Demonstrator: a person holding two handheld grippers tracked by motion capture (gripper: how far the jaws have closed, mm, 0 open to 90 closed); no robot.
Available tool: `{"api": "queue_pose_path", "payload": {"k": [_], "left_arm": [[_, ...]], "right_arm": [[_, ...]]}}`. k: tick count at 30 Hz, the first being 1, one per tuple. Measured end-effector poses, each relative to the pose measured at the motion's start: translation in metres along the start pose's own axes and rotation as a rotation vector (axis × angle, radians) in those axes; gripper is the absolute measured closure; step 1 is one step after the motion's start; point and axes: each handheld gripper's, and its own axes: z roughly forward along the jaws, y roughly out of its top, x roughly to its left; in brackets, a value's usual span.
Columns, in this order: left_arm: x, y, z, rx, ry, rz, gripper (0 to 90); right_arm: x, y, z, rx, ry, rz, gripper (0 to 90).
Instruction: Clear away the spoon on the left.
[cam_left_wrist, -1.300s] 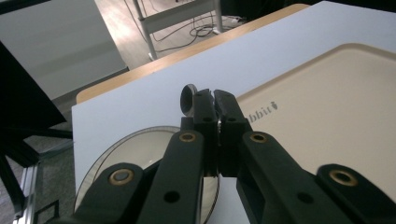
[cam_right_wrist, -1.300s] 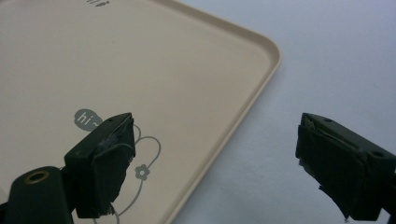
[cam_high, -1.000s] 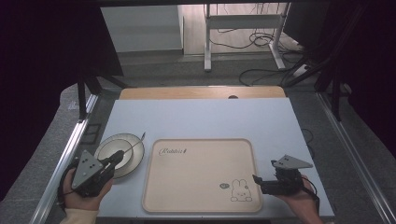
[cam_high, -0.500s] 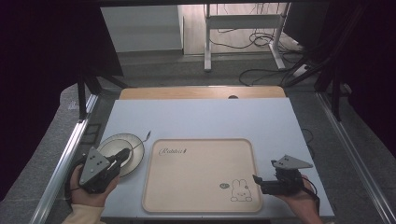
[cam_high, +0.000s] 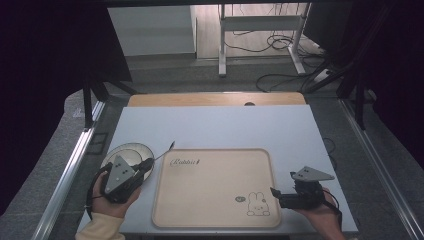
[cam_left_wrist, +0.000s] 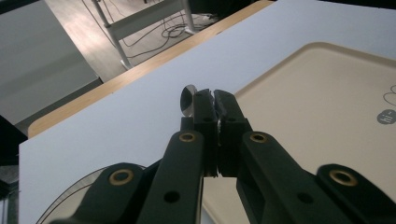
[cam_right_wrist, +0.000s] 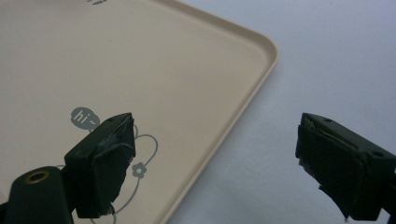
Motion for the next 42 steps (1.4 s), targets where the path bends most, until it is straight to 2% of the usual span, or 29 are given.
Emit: {"api": "queue_pose_path", "payload": {"k": [13,33,37,42], "left_arm": [[-0.004,-0.009,0.008,0.031,-0.022,-0.005,89.7],[-0.01,-0.021,0.023,0.083,-0.017,0.021,89.6],[-0.012,-0.023,0.029,0.101,-0.017,0.04,89.6],[-0.011,-0.024,0.032,0.108,-0.016,0.033,89.6]], "right_arm": [[-0.001,0.0,0.0,0.002,0.001,0.002,12.5],[-0.001,-0.001,0.001,0.008,0.004,-0.001,12.5],[-0.001,-0.001,0.001,0.011,0.006,-0.001,12.5],[-0.002,-0.001,0.001,0.009,0.005,0.001,12.5]]}}
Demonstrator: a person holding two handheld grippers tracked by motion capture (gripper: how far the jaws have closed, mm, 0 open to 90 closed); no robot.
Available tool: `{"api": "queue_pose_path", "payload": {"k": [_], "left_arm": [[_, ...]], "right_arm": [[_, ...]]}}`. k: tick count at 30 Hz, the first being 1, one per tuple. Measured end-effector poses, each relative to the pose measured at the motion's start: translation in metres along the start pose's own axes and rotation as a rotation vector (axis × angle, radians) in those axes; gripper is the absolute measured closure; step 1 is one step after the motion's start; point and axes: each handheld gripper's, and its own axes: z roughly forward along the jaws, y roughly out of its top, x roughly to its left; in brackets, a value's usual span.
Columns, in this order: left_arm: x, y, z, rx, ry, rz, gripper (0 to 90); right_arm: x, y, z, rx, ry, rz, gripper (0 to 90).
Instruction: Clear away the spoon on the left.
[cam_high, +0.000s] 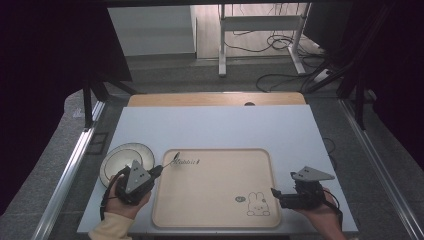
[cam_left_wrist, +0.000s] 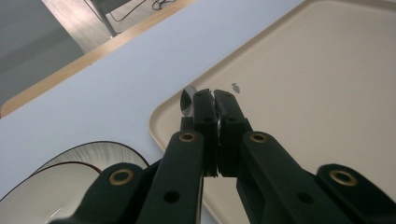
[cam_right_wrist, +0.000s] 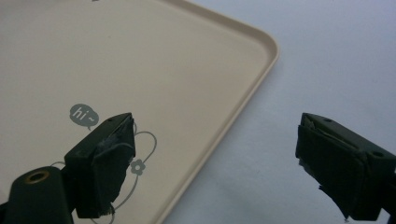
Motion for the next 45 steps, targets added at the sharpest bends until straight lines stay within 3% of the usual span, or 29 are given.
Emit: {"api": "queue_pose_path", "payload": {"k": [17,26,35,37,45], "left_arm": [[-0.001,-0.004,0.006,0.015,-0.002,0.031,89.6],[-0.017,-0.007,0.013,0.046,0.004,0.138,89.4],[-0.029,-0.011,0.016,0.07,0.005,0.188,87.7],[-0.033,-0.013,0.018,0.093,0.007,0.219,87.3],[-0.04,-0.018,0.026,0.143,-0.007,0.243,86.4]], "right_arm": [[0.0,0.0,0.001,0.003,-0.001,-0.004,12.5],[0.0,0.0,0.001,0.005,-0.001,-0.002,12.5],[0.001,-0.001,0.002,0.007,-0.003,-0.003,12.5],[0.001,-0.001,0.002,0.009,-0.002,-0.004,12.5],[0.0,-0.001,0.001,0.007,-0.007,-0.004,12.5]]}}
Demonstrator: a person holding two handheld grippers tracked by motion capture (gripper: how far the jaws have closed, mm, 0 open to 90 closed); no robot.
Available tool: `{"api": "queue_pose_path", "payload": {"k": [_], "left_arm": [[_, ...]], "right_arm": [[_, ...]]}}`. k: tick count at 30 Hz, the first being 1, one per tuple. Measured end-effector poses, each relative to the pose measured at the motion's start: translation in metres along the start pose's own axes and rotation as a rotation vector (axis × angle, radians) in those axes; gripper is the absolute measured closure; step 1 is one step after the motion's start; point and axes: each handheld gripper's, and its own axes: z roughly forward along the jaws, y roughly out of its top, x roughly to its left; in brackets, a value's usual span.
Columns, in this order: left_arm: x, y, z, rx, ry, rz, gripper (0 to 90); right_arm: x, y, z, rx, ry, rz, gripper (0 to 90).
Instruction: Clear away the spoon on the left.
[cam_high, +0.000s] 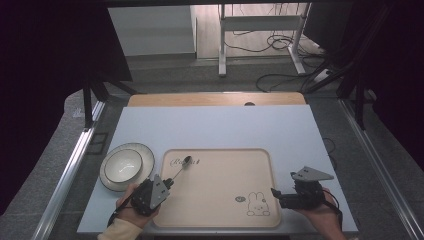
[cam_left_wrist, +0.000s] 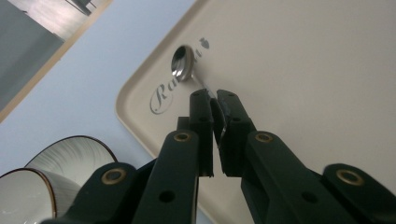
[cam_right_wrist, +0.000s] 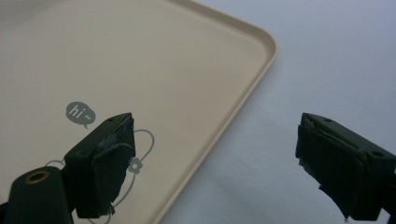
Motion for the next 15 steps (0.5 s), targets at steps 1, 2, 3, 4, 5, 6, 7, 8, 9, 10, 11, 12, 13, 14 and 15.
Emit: {"api": "queue_pose_path", "payload": {"k": [1,2,3,4,5,6,7,8,9,10,11,12,13,14,15], "left_arm": [[0.0,0.0,0.001,0.01,-0.003,0.001,86.1],[0.0,0.0,0.001,0.01,-0.003,0.001,85.7],[-0.001,-0.001,0.002,0.018,-0.004,-0.004,85.7],[-0.001,-0.001,0.004,0.027,-0.007,-0.006,84.7],[-0.001,-0.003,0.007,0.045,-0.022,-0.006,84.7],[-0.001,-0.003,0.008,0.055,-0.032,-0.006,84.5],[-0.002,-0.004,0.009,0.065,-0.042,-0.005,84.3],[-0.002,-0.004,0.009,0.065,-0.042,-0.005,84.1],[-0.003,-0.004,0.012,0.082,-0.057,-0.002,84.0],[-0.003,-0.004,0.012,0.082,-0.057,-0.002,83.8],[-0.004,-0.004,0.014,0.099,-0.07,0.001,83.6],[-0.004,-0.004,0.014,0.099,-0.07,0.001,83.5],[-0.004,-0.005,0.015,0.11,-0.078,0.001,83.6],[-0.004,-0.005,0.015,0.112,-0.081,0.001,83.5],[-0.004,-0.005,0.016,0.113,-0.082,-0.001,83.6]], "right_arm": [[0.0,0.0,0.0,0.0,0.0,0.0,12.4],[0.0,0.0,0.0,0.0,0.0,0.0,12.4],[0.0,0.0,0.0,0.001,0.0,0.0,12.4],[0.0,0.0,0.0,0.001,0.0,-0.001,12.5],[0.0,0.0,0.0,0.0,0.0,0.0,12.5],[0.0,0.0,0.0,0.0,0.0,-0.001,12.5],[0.0,0.0,0.0,0.001,0.0,-0.001,12.5],[0.0,0.0,0.0,0.001,0.0,-0.001,12.5],[0.0,0.0,0.001,0.002,-0.001,-0.003,12.5],[0.0,0.0,0.001,0.002,-0.001,-0.003,12.5],[0.0,0.0,0.001,0.006,0.0,-0.002,12.5],[0.0,0.0,0.001,0.006,0.0,-0.002,12.5],[0.0,0.0,0.001,0.006,0.0,-0.003,12.4],[0.0,-0.001,0.001,0.006,0.0,-0.003,12.5],[0.0,-0.001,0.001,0.006,0.0,-0.003,12.5]]}}
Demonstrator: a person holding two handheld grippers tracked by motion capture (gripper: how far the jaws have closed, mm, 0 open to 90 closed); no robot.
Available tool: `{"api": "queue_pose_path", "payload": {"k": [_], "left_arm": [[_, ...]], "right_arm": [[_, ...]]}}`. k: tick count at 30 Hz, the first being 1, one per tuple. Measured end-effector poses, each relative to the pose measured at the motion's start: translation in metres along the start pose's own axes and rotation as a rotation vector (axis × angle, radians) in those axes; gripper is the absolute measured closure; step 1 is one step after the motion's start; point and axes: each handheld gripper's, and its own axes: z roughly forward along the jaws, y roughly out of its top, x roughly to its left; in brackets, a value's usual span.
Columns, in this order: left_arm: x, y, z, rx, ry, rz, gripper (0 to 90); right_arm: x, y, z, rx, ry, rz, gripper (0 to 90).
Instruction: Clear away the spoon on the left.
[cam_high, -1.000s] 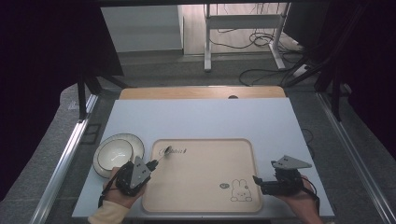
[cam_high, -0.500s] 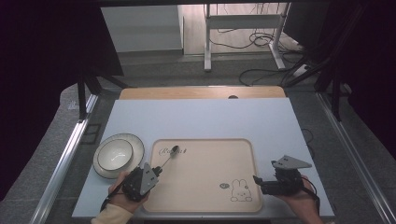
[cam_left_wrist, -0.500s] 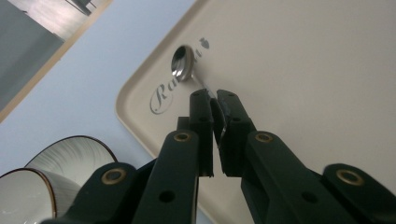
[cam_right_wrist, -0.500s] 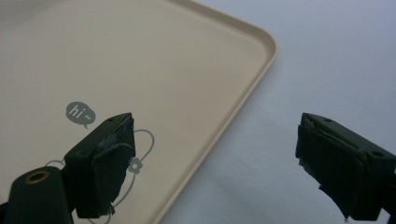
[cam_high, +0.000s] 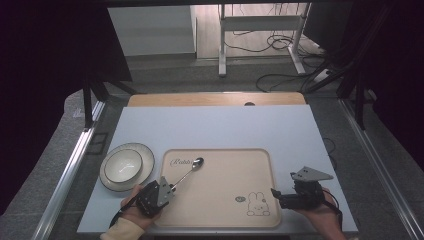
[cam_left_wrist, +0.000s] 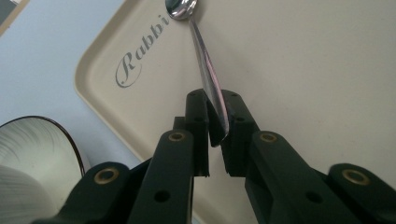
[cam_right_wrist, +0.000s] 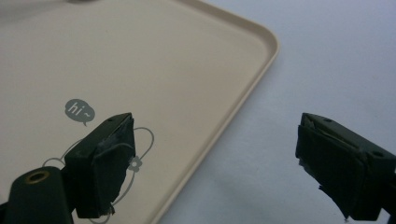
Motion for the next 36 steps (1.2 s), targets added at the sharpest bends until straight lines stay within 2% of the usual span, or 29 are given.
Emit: {"api": "queue_pose_path", "payload": {"k": [5,7,8,9,10,12,13,16,25,26,30,33,36], "left_arm": [[0.001,-0.001,0.001,0.012,-0.019,-0.007,83.2],[0.001,-0.001,0.003,0.028,-0.058,-0.015,80.4],[0.001,-0.001,0.005,0.037,-0.075,-0.021,76.0],[0.001,-0.001,0.005,0.037,-0.075,-0.021,70.6],[0.002,-0.002,0.004,0.026,-0.093,-0.036,62.4],[0.003,-0.002,0.004,0.012,-0.122,-0.076,40.5],[0.003,-0.002,0.003,0.008,-0.127,-0.085,33.7],[0.004,-0.002,0.002,0.0,-0.124,-0.096,23.9],[0.007,0.0,-0.004,-0.052,-0.109,-0.132,21.2],[0.009,0.001,-0.007,-0.075,-0.106,-0.144,21.1],[0.013,0.003,-0.011,-0.11,-0.097,-0.177,21.1],[0.016,0.004,-0.012,-0.12,-0.086,-0.187,21.0],[0.021,0.005,-0.012,-0.129,-0.068,-0.215,21.0]], "right_arm": [[0.0,0.0,0.0,0.001,0.0,0.001,12.5],[0.0,0.0,0.0,0.001,0.001,0.0,12.5],[0.0,0.0,0.0,0.001,0.001,0.0,12.5],[0.0,0.0,0.0,0.001,0.001,-0.001,12.4],[0.0,0.0,0.0,0.002,0.001,-0.001,12.5],[0.0,0.0,0.0,0.001,0.001,-0.002,12.5],[0.0,0.0,0.0,0.002,0.001,-0.002,12.5],[0.0,0.0,0.0,0.002,0.002,-0.003,12.4],[-0.001,-0.001,0.0,0.004,0.002,0.002,12.5],[-0.001,-0.001,0.0,0.001,0.004,0.008,12.4],[-0.003,0.0,0.002,-0.005,0.01,0.011,12.4],[-0.003,0.0,0.004,-0.002,0.018,0.0,12.4],[-0.003,0.001,0.004,-0.009,0.029,-0.005,12.4]]}}
